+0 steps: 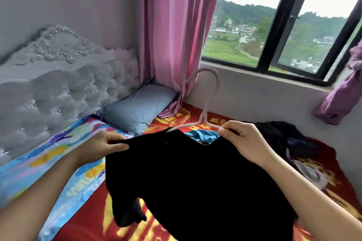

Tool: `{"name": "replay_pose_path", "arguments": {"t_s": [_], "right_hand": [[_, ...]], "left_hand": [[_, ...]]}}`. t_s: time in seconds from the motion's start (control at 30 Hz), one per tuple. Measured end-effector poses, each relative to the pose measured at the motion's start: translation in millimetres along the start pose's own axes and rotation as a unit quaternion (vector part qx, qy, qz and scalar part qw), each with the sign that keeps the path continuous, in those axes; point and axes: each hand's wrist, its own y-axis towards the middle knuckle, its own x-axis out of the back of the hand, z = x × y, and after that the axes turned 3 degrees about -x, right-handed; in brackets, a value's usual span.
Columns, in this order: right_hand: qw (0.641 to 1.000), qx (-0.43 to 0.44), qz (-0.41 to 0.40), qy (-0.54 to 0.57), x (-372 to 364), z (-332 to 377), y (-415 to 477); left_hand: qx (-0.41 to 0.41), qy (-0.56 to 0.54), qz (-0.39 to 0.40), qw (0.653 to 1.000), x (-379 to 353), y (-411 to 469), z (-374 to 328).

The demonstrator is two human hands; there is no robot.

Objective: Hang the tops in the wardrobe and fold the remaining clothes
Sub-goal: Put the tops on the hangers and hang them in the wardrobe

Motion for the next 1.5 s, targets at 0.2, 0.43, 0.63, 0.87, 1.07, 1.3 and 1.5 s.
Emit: {"name": "replay_pose_path", "arguments": {"t_s": [0.2, 0.43, 0.63, 0.87, 1.07, 1.3, 1.5], "right_hand": [[0.988, 0.058, 0.140, 0.031, -85, 44, 21], [0.953, 0.147, 0.251, 0.079, -185, 156, 2], [0.930, 0.187, 0.297, 0.112, -274, 292, -62], [0.913, 0.177, 0.341, 0.137, -379, 432, -139], [0.834, -0.014, 0.482, 0.269, -466, 523, -191], [0.710, -0.119, 0.595, 0.356, -548, 640, -239], [0.699, 0.053, 0.589, 0.402, -631, 731, -268]], "left_hand": [[0.108, 0.096, -0.113, 0.983, 31, -127, 40], [0.187, 0.095, -0.312, 0.927, 84, -307, 18], [0.278, 0.213, -0.449, 0.822, 139, -485, -2], [0.410, 0.293, -0.528, 0.683, 183, -666, -12], [0.472, 0.236, -0.576, 0.625, 192, -785, -30], [0.505, 0.288, -0.630, 0.515, 233, -854, -37], [0.538, 0.345, -0.635, 0.434, 304, -899, -55]]}}
